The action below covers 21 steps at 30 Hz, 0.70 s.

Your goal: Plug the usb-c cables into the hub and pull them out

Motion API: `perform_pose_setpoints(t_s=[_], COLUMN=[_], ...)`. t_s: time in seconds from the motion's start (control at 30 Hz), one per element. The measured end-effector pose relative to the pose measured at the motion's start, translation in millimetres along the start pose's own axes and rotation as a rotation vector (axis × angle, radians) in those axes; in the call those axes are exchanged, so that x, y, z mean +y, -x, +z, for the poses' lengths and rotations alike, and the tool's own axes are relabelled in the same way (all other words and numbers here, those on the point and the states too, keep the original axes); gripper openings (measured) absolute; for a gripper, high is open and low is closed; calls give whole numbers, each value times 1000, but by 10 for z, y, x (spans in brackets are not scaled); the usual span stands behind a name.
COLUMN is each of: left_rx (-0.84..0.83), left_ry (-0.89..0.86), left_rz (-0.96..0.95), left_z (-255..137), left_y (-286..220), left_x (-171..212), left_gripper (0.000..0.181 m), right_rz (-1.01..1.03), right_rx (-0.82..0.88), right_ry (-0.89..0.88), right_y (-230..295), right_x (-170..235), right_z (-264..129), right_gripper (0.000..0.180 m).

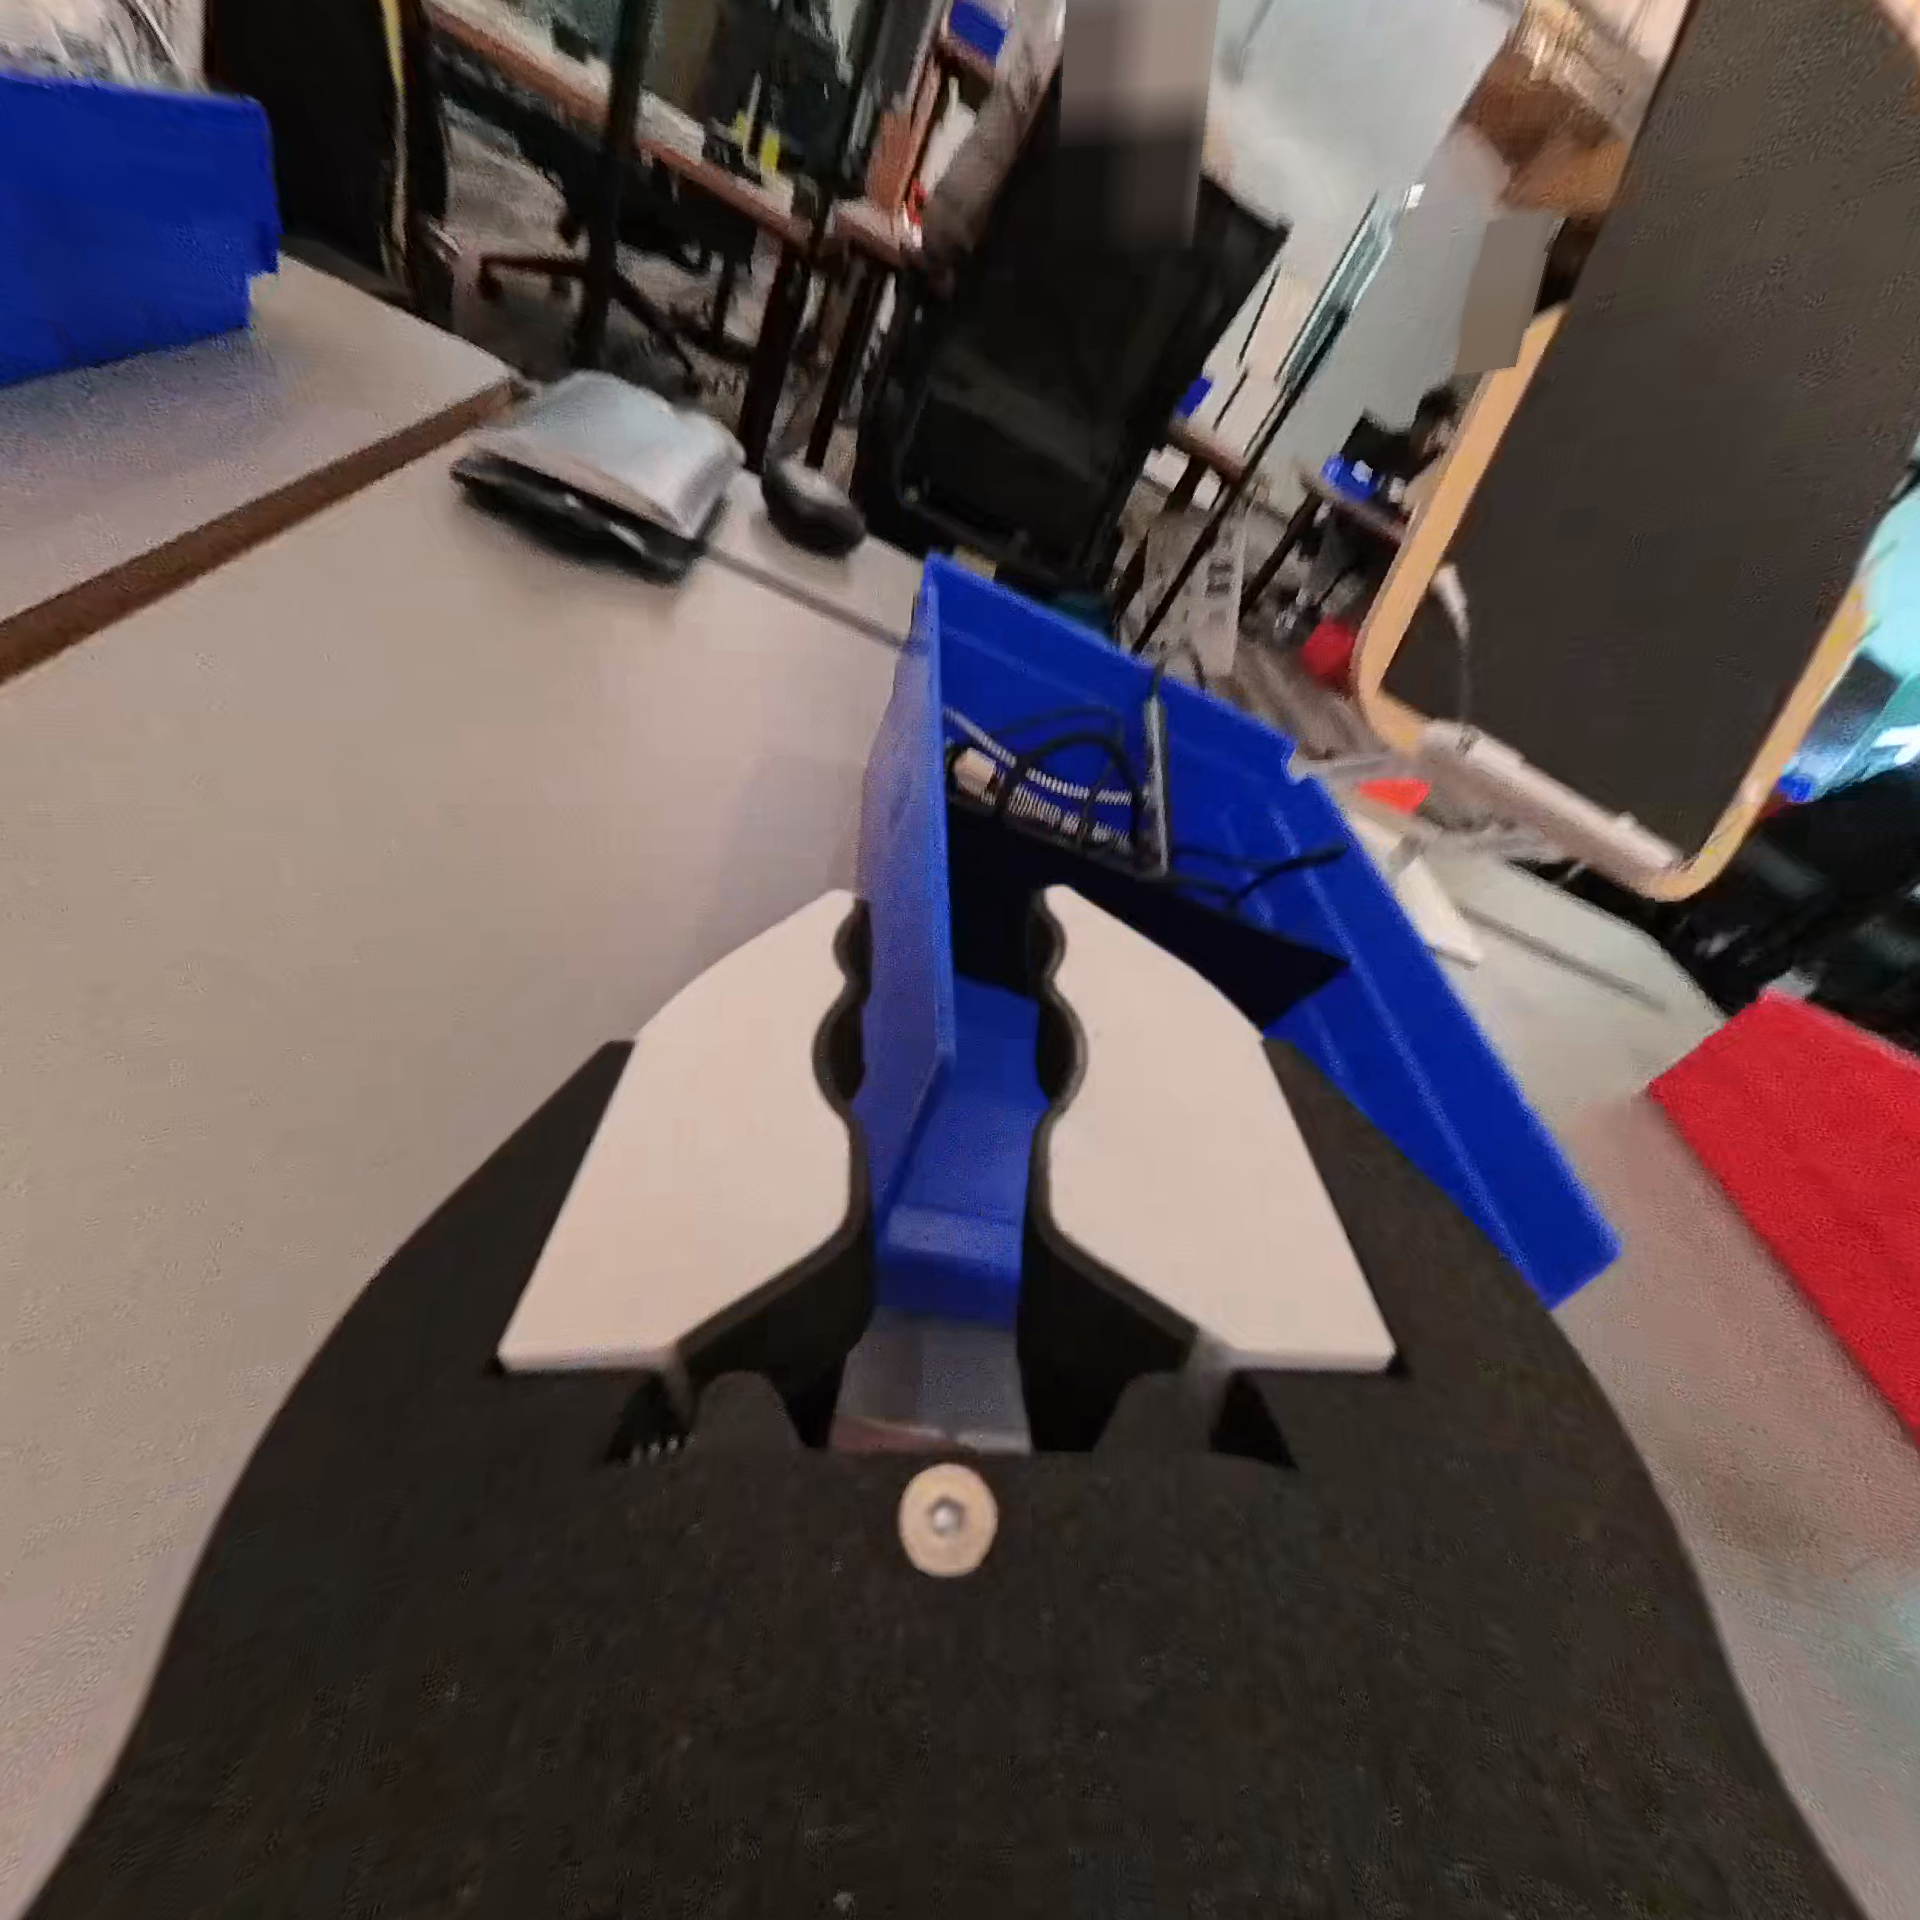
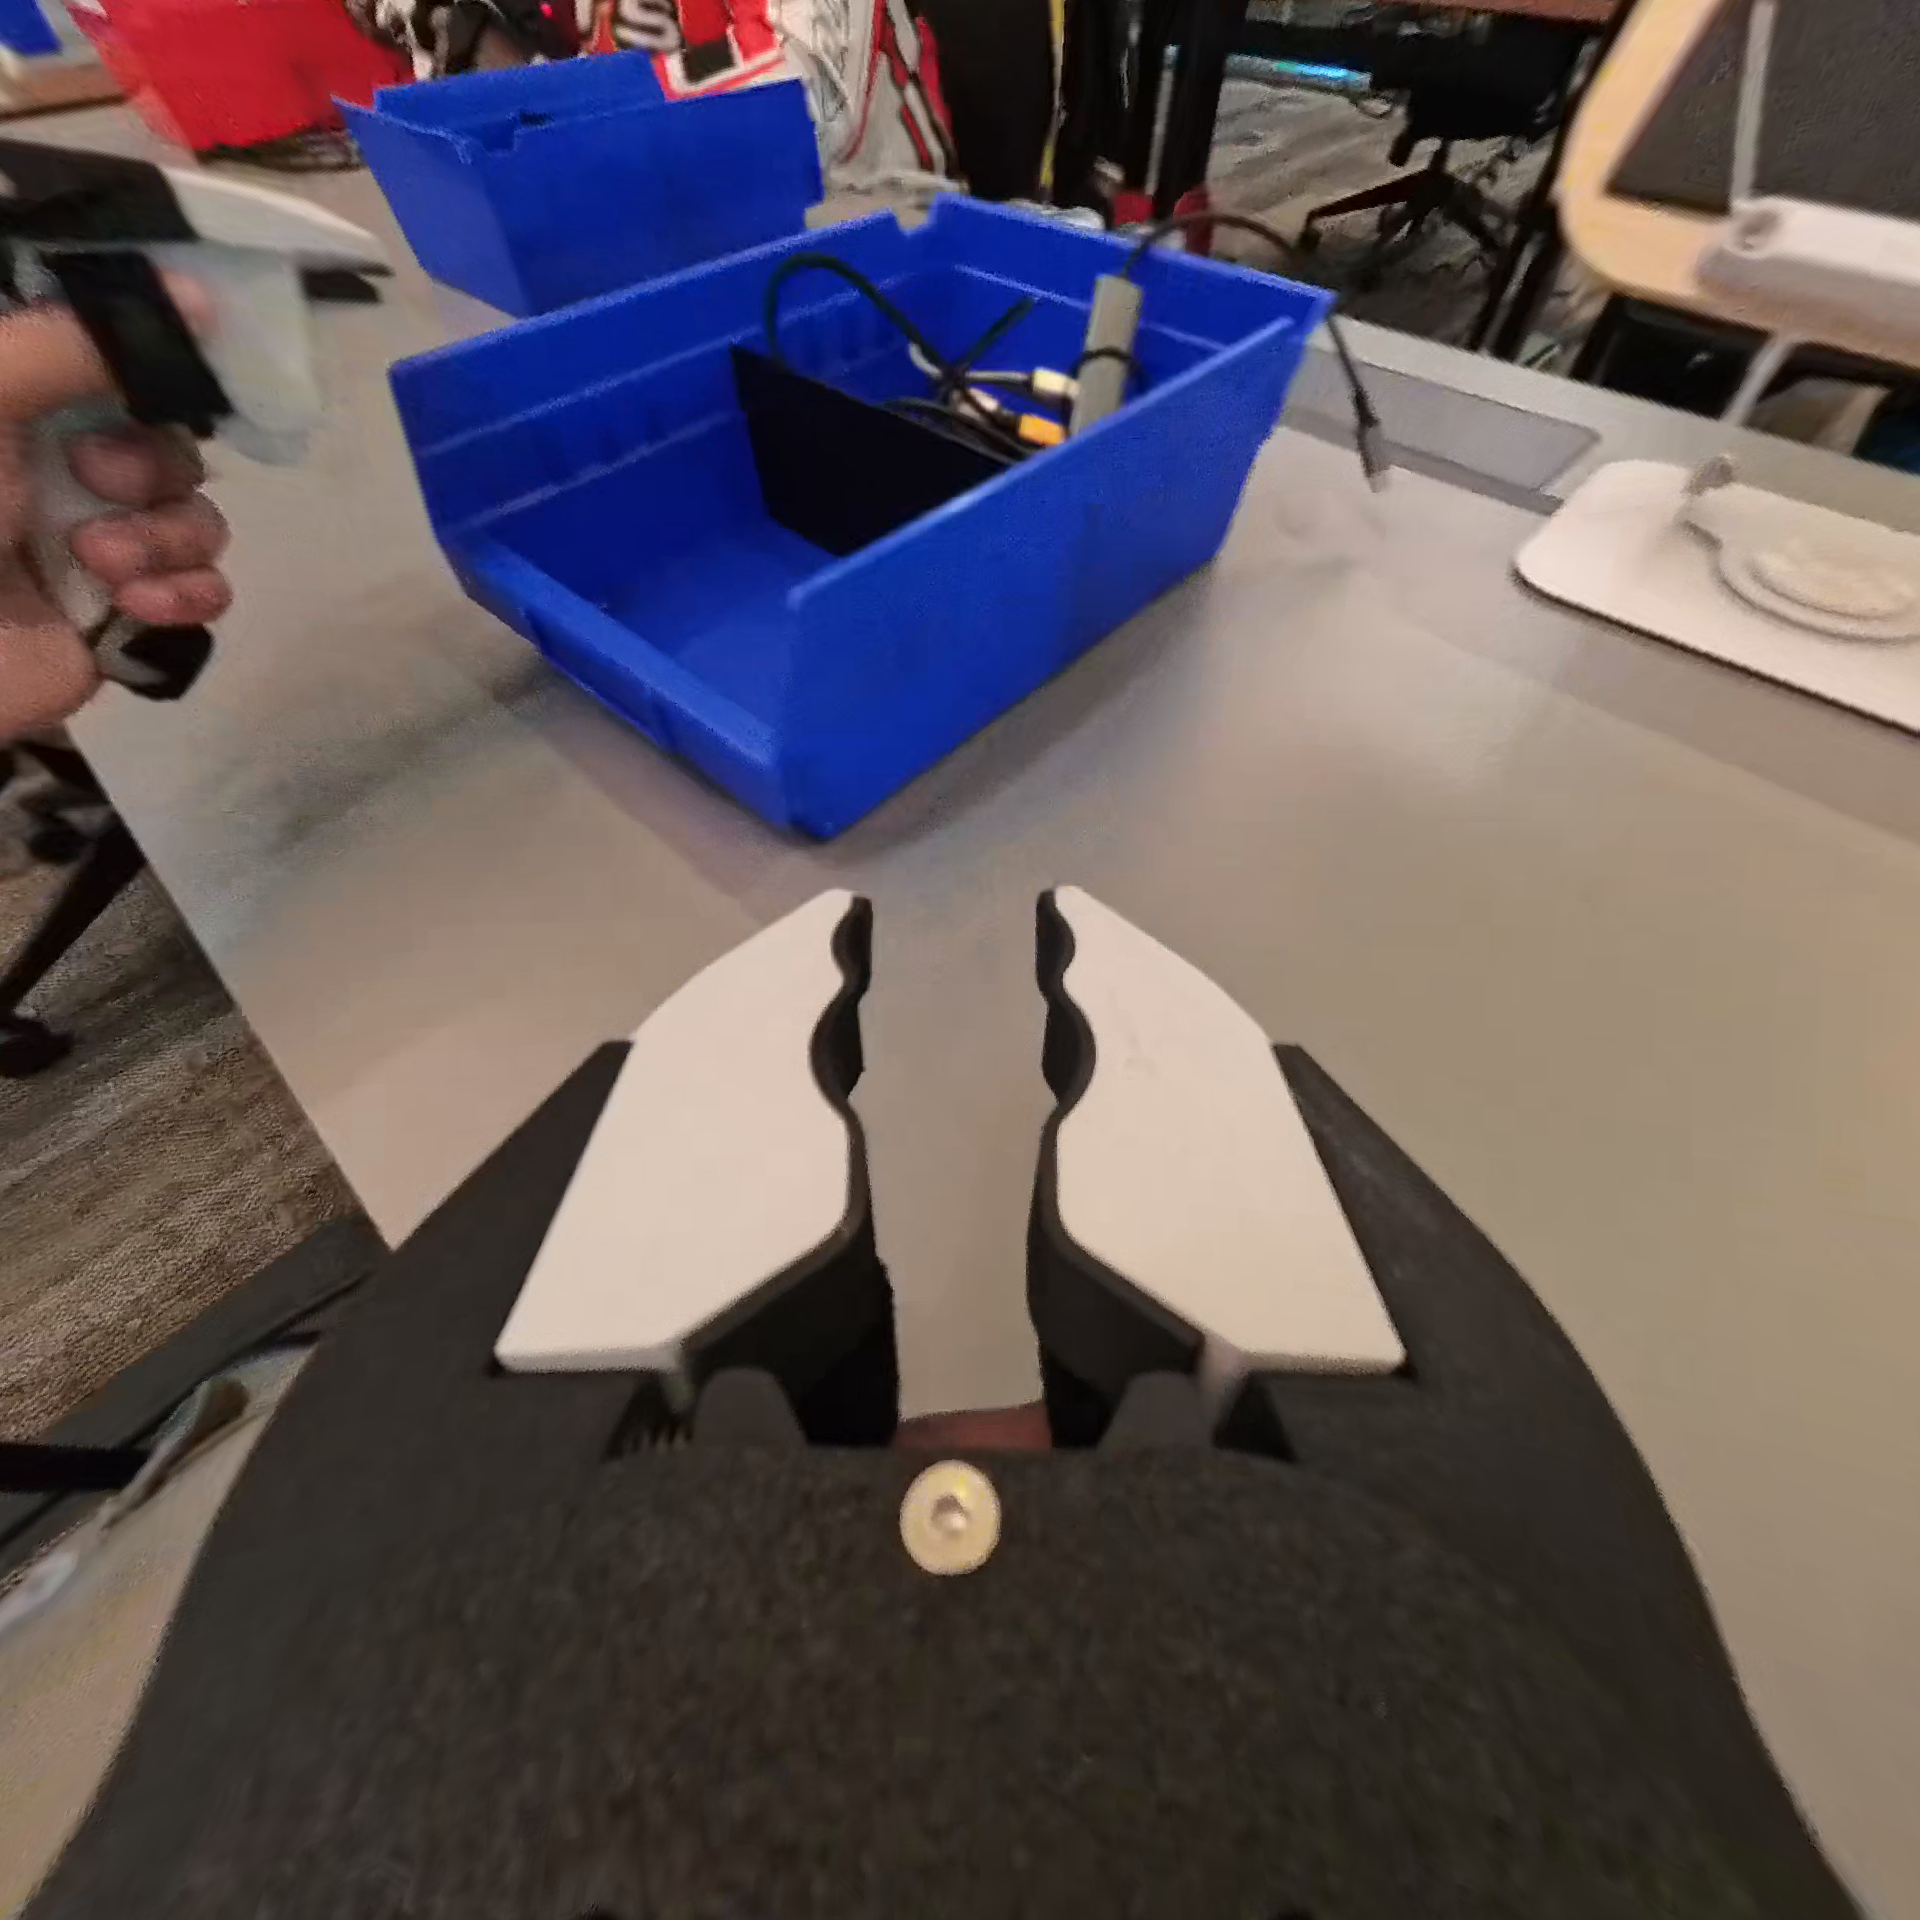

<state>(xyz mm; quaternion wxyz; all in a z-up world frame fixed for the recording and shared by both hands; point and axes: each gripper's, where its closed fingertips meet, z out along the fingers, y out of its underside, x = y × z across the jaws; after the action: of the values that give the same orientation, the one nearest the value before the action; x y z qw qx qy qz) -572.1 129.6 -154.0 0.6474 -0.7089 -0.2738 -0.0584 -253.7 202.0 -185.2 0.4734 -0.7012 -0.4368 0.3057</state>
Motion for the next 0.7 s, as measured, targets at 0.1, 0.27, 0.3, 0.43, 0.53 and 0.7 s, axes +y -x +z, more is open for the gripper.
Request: perform_pose_setpoints(t_s=[0.1, 0.27, 0.3, 0.43, 0.53, 0.7], left_rx=[-1, -8, 0, 38, 45, 122], left_ry=[-139, 40, 105, 197, 190, 243], left_rz=[-26, 124, 149, 274, 352, 300], left_z=[-187, -173, -169, -240, -187, -50], left_y=[-108, -645, -768, -1206, -1369, -1429], left_x=[-198, 444, 635, 1009, 1103, 1214], left_gripper=[27, 27, 27, 26, 21, 24], right_rz=[83, 393, 399, 363, 371, 384], right_rx=[114, 198, 251, 484, 617, 651], right_ry=[-24, -67, -110, -128, -135, -66], right_y=[-723, -1701, -1911, -2636, -2992, -3023], right_x=[285, 644, 680, 824, 927, 1081], right_z=[-535, -1473, -1653, -2191, -2427, -2335], right_gripper=[32, 35, 33, 30, 24, 20])
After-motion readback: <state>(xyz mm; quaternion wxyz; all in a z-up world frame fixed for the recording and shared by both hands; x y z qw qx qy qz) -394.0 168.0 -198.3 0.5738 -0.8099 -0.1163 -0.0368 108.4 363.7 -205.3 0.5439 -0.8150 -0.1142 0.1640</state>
